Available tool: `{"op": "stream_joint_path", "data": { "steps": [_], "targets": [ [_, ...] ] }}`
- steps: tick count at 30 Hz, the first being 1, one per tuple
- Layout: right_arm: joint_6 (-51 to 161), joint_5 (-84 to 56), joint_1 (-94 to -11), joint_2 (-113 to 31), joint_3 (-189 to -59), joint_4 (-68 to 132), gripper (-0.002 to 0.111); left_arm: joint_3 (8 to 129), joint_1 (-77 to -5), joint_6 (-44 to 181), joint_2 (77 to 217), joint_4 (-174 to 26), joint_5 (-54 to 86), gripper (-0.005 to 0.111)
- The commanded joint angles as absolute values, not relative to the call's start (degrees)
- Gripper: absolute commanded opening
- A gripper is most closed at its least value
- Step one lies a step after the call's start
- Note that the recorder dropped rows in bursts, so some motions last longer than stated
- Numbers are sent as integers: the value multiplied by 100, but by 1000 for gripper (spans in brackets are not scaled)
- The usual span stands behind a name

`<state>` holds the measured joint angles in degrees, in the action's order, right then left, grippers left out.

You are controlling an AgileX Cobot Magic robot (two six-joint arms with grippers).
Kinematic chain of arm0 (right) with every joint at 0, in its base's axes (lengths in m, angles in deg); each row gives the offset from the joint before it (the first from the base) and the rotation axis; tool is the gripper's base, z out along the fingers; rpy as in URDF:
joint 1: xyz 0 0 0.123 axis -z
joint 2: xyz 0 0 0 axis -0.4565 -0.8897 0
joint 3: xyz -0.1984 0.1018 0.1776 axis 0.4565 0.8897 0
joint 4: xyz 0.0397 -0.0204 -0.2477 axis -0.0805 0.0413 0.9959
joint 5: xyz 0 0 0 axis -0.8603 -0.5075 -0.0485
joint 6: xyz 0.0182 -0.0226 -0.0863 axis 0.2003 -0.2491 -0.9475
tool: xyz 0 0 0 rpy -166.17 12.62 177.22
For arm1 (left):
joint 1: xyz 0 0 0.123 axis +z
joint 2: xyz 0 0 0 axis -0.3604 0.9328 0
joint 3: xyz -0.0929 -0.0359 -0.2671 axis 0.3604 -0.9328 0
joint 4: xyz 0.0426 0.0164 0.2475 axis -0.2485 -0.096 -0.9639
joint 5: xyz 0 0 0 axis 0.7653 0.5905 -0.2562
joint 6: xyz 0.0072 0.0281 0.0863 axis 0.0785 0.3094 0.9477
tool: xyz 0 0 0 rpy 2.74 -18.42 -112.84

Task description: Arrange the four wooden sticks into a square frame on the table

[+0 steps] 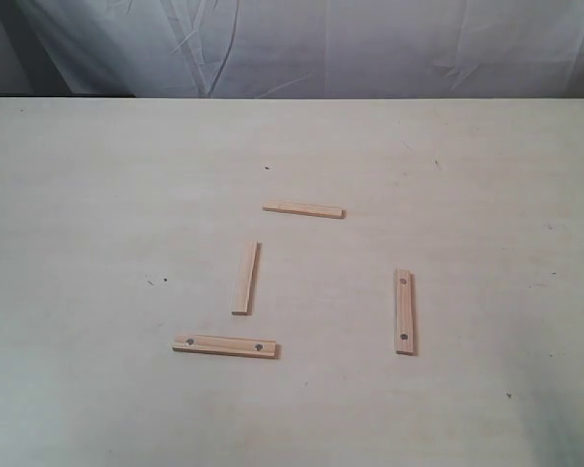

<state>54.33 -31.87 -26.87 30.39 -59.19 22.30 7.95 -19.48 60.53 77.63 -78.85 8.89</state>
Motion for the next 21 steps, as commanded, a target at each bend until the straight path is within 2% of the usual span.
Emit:
{"op": "stream_joint_path", "data": {
  "steps": [1, 6, 12, 21],
  "targets": [
    [5429, -3150, -2650, 3075, -5906, 2226, -1, 778, -1996, 5860, 7733, -7335, 732, 0],
    [5429, -3150, -2650, 3075, -5906, 2226, -1, 1896, -1996, 5903, 7921, -7532, 2351, 0],
    [5429, -3150, -2650, 3075, -5906, 2226, -1, 3547, -1996, 5894, 9389, -8205, 4859, 0],
    [5429, -3150, -2650, 3075, -5906, 2226, -1, 3899, -2001, 5850, 10332, -7661, 5074, 0]
  ]
}}
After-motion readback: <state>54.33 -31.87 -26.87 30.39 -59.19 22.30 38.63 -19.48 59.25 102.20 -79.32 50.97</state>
